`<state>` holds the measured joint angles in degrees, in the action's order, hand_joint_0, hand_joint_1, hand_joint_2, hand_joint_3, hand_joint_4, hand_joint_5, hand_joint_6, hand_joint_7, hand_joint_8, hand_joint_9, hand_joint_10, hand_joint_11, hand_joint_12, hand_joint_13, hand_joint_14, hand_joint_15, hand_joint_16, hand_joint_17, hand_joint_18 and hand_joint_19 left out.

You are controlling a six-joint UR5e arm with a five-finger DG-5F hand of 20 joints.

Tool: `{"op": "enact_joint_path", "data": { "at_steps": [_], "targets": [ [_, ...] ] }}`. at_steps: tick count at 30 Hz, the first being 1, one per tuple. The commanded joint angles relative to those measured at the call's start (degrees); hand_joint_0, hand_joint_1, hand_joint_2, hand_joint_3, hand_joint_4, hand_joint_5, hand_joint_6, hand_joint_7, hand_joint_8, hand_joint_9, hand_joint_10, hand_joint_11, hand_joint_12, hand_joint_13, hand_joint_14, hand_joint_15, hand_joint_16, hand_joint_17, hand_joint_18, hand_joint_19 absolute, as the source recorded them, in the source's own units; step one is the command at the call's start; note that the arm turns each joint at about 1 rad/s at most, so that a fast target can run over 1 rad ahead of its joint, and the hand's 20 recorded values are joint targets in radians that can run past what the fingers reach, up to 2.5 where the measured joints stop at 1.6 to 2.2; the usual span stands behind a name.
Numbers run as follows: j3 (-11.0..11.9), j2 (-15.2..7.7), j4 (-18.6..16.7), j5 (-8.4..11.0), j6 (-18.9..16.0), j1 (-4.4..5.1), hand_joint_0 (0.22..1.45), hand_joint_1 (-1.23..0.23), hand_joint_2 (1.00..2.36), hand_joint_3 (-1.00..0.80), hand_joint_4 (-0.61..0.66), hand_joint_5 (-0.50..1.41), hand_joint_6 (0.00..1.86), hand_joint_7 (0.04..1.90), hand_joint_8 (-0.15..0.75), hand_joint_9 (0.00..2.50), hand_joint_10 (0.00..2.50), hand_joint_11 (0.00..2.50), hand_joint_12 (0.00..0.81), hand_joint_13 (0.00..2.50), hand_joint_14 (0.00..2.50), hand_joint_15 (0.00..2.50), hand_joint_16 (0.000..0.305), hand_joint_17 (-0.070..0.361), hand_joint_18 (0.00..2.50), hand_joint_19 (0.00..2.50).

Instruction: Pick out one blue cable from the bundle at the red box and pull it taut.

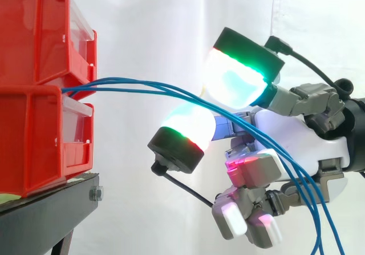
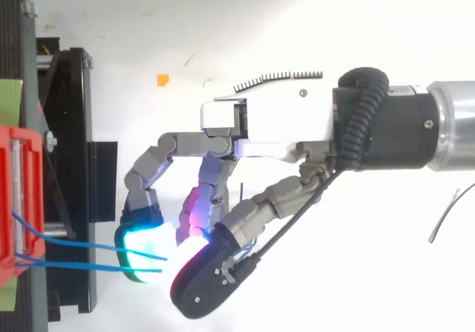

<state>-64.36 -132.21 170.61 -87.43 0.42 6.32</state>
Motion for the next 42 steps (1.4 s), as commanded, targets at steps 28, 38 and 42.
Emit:
{"op": "enact_joint_path", "data": {
  "at_steps": [28, 38, 42],
  "targets": [
    [0.0, 0.0, 0.3, -0.02, 0.0, 0.01, 0.81, -0.98, 1.00, -0.50, -0.24, -0.09, 0.94, 1.15, 0.278, 1.31, 0.03, 0.83, 0.312, 1.02, 0.02, 0.49, 0.047, 0.105, 1.07, 0.64],
    [0.0, 0.0, 0.3, -0.02, 0.0, -0.08, 0.71, -0.99, 1.00, -0.50, -0.24, -0.08, 0.93, 1.09, 0.257, 1.37, 0.03, 0.85, 0.308, 1.06, 0.02, 0.50, 0.046, 0.103, 1.09, 0.63],
    [0.0, 0.0, 0.3, -0.02, 0.0, -0.08, 0.67, -1.01, 1.00, -0.50, -0.19, -0.08, 0.93, 1.09, 0.260, 1.38, 0.03, 0.85, 0.308, 1.07, 0.02, 0.51, 0.046, 0.102, 1.10, 0.64]
  ]
}}
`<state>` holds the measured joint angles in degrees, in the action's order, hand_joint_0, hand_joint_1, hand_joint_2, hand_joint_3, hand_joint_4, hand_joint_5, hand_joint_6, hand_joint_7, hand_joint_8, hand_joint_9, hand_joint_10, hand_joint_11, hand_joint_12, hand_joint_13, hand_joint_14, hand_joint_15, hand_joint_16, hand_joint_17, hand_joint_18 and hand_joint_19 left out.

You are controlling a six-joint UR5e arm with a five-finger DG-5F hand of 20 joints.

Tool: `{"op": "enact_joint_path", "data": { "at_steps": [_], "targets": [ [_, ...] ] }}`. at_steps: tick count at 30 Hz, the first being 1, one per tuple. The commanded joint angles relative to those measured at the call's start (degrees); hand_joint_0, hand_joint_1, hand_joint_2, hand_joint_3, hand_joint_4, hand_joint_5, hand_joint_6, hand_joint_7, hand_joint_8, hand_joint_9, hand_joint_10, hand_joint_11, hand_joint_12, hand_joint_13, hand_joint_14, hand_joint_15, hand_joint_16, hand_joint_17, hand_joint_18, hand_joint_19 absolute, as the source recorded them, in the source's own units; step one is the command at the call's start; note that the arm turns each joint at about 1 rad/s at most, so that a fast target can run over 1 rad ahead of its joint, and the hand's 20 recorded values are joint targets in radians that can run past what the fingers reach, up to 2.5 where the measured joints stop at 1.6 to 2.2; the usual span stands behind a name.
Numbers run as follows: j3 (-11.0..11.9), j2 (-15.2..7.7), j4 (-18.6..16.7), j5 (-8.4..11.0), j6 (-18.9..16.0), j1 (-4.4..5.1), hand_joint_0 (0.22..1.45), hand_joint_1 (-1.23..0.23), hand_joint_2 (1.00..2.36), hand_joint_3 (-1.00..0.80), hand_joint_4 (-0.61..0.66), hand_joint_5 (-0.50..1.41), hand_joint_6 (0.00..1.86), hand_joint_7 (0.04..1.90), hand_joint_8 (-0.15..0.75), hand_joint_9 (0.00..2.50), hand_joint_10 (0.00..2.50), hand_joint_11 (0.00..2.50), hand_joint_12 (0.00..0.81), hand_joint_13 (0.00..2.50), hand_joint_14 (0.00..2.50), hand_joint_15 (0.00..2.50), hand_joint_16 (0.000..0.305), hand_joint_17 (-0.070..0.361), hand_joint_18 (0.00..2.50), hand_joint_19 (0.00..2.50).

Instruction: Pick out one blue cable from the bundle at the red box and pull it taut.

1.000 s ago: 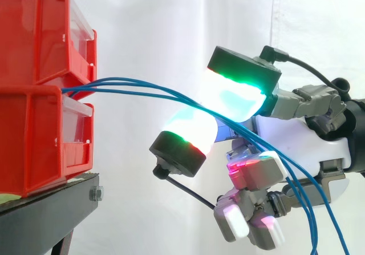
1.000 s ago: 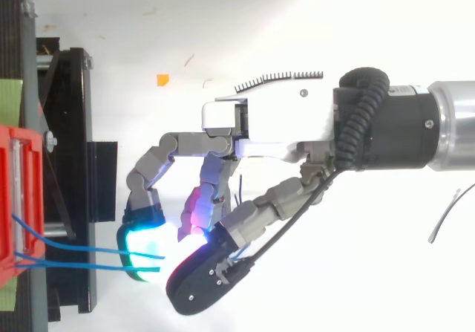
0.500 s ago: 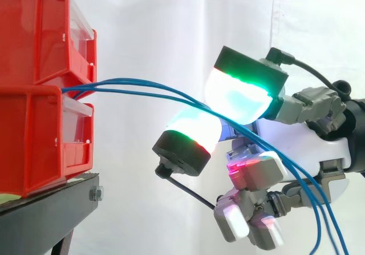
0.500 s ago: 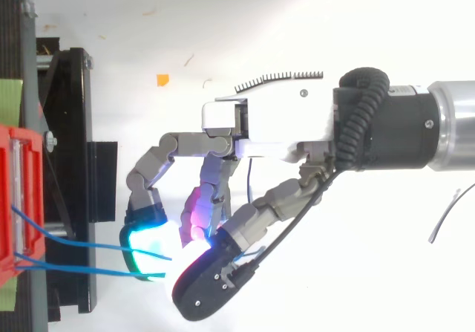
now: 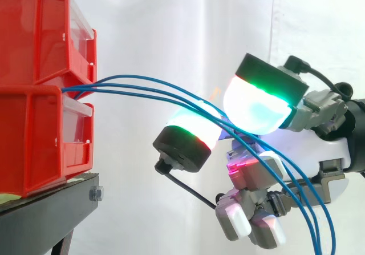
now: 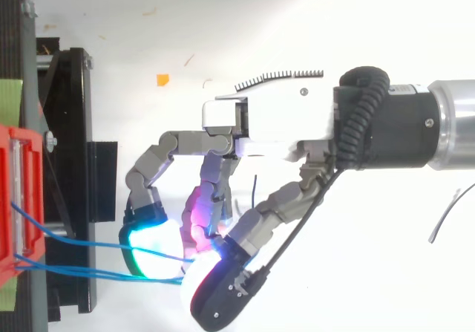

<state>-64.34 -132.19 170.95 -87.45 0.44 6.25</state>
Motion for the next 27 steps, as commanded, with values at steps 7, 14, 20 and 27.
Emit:
{"op": "enact_joint_path", "data": {
  "at_steps": [7, 14, 20, 27],
  "targets": [
    [0.0, 0.0, 0.0, 0.00, 0.0, -0.01, 0.58, -1.01, 1.00, -0.50, -0.11, -0.07, 0.91, 1.00, 0.265, 1.39, 0.03, 0.85, 0.314, 1.06, 0.02, 0.50, 0.047, 0.105, 1.10, 0.63],
    [0.0, 0.0, 0.0, 0.00, 0.0, -0.01, 0.52, -0.87, 1.00, -0.50, -0.03, -0.07, 0.87, 0.95, 0.282, 1.38, 0.03, 0.82, 0.329, 1.07, 0.02, 0.50, 0.050, 0.113, 1.13, 0.62],
    [0.0, 0.0, 0.1, 0.00, 0.0, -0.01, 0.62, -0.81, 1.00, -0.50, -0.11, -0.07, 0.88, 0.99, 0.274, 1.39, 0.03, 0.84, 0.314, 1.06, 0.02, 0.50, 0.047, 0.105, 1.10, 0.65],
    [0.0, 0.0, 0.3, 0.00, 0.0, -0.01, 0.72, -0.96, 1.01, -0.42, -0.13, -0.07, 0.90, 1.07, 0.277, 1.37, 0.03, 0.84, 0.313, 1.05, 0.02, 0.50, 0.047, 0.106, 1.09, 0.63]
  ]
}}
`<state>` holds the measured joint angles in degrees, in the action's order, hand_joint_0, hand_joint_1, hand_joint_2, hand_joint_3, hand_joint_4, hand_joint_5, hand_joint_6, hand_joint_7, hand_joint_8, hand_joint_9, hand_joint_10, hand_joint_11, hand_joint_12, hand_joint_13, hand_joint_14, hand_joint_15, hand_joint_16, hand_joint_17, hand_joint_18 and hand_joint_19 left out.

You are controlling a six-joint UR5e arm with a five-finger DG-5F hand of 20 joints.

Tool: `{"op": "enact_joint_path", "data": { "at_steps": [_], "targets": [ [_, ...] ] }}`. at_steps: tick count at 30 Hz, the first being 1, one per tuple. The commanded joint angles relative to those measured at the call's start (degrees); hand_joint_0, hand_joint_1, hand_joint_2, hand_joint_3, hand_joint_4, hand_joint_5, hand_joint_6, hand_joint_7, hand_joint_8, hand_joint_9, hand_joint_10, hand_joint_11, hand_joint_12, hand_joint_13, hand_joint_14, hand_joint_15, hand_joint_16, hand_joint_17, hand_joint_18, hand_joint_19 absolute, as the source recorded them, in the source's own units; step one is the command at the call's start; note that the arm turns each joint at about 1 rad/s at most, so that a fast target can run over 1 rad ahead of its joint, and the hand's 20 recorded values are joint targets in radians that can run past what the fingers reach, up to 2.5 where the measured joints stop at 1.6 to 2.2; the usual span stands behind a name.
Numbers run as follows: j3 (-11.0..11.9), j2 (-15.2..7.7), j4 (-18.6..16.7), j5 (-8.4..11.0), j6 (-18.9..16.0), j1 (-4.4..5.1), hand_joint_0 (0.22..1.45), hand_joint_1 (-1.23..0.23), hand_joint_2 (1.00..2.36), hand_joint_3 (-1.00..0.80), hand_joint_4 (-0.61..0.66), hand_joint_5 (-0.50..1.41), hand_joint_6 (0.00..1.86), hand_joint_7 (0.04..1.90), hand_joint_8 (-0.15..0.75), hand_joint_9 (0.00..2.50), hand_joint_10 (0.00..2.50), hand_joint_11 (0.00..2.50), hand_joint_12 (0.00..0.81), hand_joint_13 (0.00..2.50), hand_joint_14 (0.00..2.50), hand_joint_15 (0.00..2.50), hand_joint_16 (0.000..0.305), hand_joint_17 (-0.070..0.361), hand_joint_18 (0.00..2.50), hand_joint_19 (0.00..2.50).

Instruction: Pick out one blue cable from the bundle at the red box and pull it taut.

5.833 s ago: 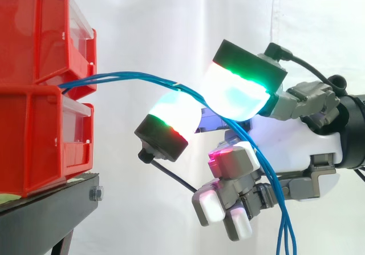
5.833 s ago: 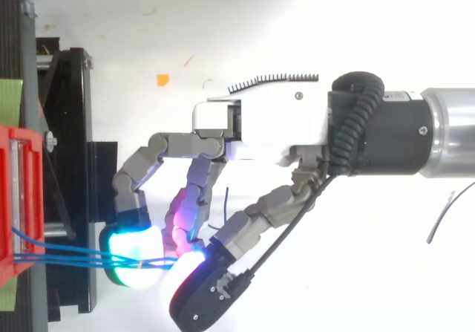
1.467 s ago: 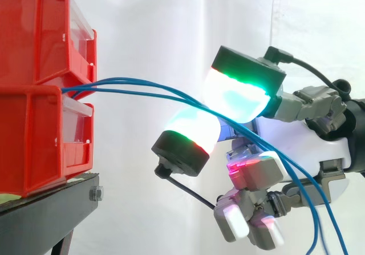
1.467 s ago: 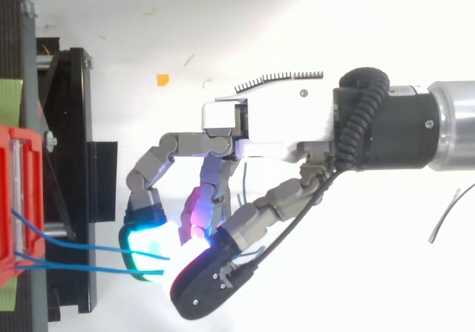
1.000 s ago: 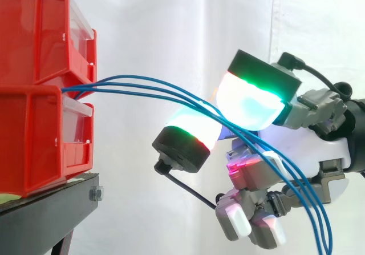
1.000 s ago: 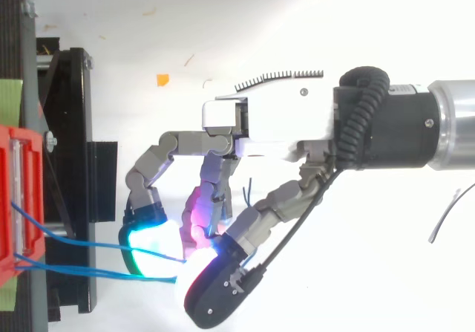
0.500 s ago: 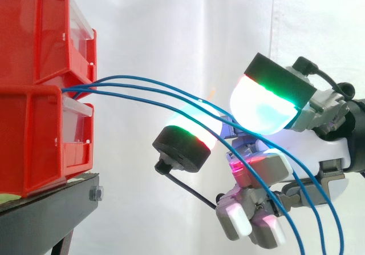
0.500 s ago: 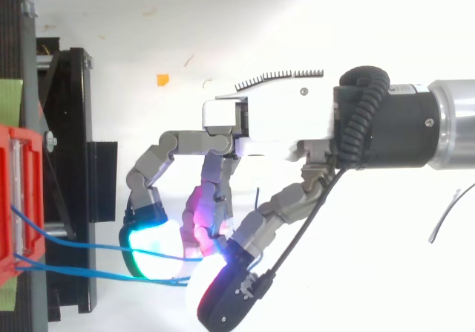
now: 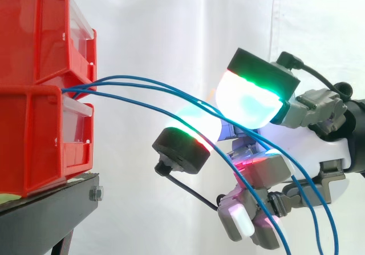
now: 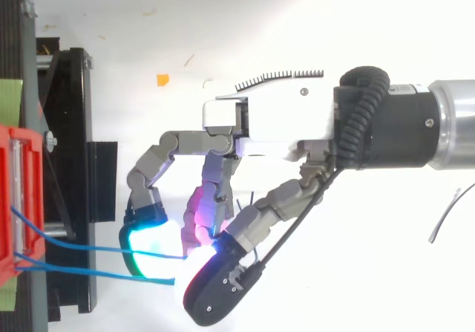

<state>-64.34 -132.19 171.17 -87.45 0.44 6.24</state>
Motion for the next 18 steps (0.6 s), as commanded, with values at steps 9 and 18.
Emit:
{"op": "enact_joint_path", "data": {
  "at_steps": [9, 18],
  "targets": [
    [0.0, 0.0, 0.3, 0.00, 0.0, 0.00, 0.73, -1.03, 1.00, -0.50, -0.30, -0.06, 0.93, 1.07, 0.244, 1.35, 0.03, 0.85, 0.308, 0.86, 0.02, 0.45, 0.047, 0.105, 0.96, 0.58],
    [0.0, 0.0, 1.0, -0.35, -0.1, -0.09, 0.50, -1.04, 1.00, -0.50, -0.09, -0.07, 0.90, 0.93, 0.251, 1.31, 0.03, 0.83, 0.329, 0.86, 0.02, 0.45, 0.052, 0.117, 0.97, 0.59]
  ]
}}
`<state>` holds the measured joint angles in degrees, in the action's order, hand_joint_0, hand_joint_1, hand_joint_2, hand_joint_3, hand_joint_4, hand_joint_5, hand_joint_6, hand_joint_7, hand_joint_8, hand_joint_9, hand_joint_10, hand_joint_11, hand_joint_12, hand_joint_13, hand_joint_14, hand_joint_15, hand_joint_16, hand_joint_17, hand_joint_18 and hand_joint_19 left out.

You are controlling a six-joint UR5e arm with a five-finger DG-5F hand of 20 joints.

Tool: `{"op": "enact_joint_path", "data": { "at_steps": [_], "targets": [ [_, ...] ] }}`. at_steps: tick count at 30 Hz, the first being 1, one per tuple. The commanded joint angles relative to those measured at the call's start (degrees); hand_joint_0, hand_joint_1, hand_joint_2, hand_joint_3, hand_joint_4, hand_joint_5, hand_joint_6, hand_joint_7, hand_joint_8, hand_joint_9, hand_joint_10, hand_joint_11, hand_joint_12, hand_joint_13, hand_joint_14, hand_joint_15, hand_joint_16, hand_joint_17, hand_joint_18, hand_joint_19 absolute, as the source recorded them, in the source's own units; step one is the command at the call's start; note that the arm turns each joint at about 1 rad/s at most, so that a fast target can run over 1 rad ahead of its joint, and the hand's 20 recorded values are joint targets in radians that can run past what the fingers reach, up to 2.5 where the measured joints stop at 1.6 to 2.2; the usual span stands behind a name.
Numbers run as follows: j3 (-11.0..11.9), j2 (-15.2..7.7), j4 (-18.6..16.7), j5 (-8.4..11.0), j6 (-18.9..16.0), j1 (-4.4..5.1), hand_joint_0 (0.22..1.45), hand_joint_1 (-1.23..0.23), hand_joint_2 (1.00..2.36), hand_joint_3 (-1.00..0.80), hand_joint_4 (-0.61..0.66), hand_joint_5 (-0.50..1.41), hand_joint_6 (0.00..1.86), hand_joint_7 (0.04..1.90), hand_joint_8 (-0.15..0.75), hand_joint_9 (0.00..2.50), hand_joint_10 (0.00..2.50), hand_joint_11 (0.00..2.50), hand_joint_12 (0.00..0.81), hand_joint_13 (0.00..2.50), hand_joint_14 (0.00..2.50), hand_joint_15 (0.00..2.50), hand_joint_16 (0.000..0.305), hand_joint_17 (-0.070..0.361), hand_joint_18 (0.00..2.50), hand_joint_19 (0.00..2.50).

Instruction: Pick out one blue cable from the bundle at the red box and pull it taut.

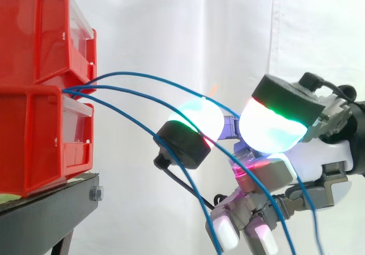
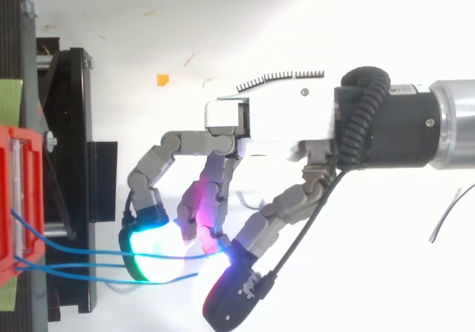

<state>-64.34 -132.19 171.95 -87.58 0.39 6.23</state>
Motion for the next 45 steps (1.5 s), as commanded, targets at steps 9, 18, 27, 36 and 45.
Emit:
{"op": "enact_joint_path", "data": {
  "at_steps": [9, 18, 27, 36, 45],
  "targets": [
    [0.0, 0.0, 0.2, -0.40, 0.0, -0.08, 0.46, -0.67, 1.00, -0.50, -0.02, -0.06, 0.85, 0.88, 0.280, 1.37, 0.03, 0.80, 0.354, 0.92, 0.02, 0.44, 0.057, 0.128, 1.05, 0.58],
    [0.0, 0.3, 0.6, -0.75, 0.0, -0.25, 0.58, -0.57, 1.00, -0.50, -0.08, -0.06, 0.85, 0.92, 0.261, 1.39, 0.03, 0.83, 0.318, 0.93, 0.02, 0.46, 0.049, 0.110, 1.03, 0.64],
    [0.0, 0.3, 0.8, -0.75, 0.0, -0.16, 0.58, -0.76, 1.01, -0.26, -0.09, -0.04, 0.89, 0.97, 0.281, 1.46, 0.03, 0.83, 0.331, 0.99, 0.02, 0.47, 0.053, 0.120, 1.10, 0.62],
    [0.0, 0.3, 0.8, -0.66, 0.0, -0.25, 0.59, -0.80, 1.02, -0.22, -0.08, -0.03, 0.88, 1.03, 0.293, 1.48, 0.03, 0.82, 0.340, 1.02, 0.02, 0.48, 0.055, 0.124, 1.13, 0.61],
    [0.0, 0.7, 1.5, -0.66, 0.0, -0.25, 0.59, -0.80, 1.01, -0.23, -0.07, -0.03, 0.88, 1.03, 0.287, 1.47, 0.03, 0.82, 0.336, 1.01, 0.02, 0.48, 0.054, 0.122, 1.12, 0.61]
  ]
}}
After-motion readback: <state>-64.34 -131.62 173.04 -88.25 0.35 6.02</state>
